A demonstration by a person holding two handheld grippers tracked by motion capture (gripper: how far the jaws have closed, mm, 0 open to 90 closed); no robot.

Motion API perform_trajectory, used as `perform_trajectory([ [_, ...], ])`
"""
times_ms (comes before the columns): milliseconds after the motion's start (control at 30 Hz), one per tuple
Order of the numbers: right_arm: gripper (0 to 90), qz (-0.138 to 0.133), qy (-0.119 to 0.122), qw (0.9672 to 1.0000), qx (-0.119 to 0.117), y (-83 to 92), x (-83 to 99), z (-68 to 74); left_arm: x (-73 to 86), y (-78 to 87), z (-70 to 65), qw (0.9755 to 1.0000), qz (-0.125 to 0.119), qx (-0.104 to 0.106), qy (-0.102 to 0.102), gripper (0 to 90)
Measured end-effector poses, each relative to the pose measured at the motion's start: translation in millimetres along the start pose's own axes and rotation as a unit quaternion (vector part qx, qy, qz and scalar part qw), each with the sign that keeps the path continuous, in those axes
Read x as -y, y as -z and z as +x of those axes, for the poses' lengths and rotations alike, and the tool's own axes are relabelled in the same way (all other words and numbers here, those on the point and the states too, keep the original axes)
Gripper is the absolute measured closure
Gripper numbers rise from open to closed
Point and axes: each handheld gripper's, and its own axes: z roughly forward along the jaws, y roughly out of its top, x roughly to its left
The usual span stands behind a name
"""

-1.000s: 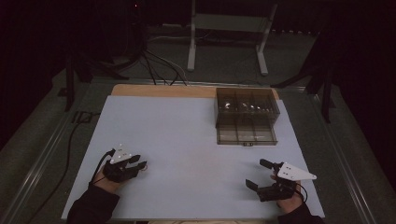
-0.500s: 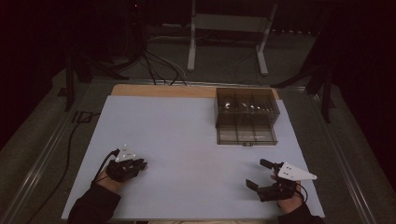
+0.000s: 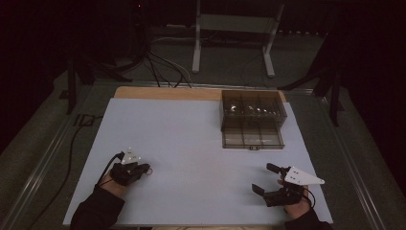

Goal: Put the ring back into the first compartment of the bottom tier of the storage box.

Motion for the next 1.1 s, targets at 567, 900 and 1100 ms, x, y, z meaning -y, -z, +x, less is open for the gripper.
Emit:
perform_trajectory([
  [567, 1.0, -0.001, -0.002, 1.0, 0.0, 0.1, 0.1, -0.5, -9.7, 4.9, -5.9, 0.9998, -0.017, 0.008, 0.001, 89.8],
  [900, 1.1, -0.002, -0.002, 1.0, 0.001, 0.1, 0.3, -1.1, -19.4, 2.2, -9.5, 0.9996, -0.021, 0.018, -0.006, 89.8],
  [1100, 1.0, -0.001, -0.003, 1.0, 0.003, 0.2, 0.5, -1.3, -25.2, -1.2, -12.2, 0.9993, -0.026, 0.024, -0.009, 89.8],
])
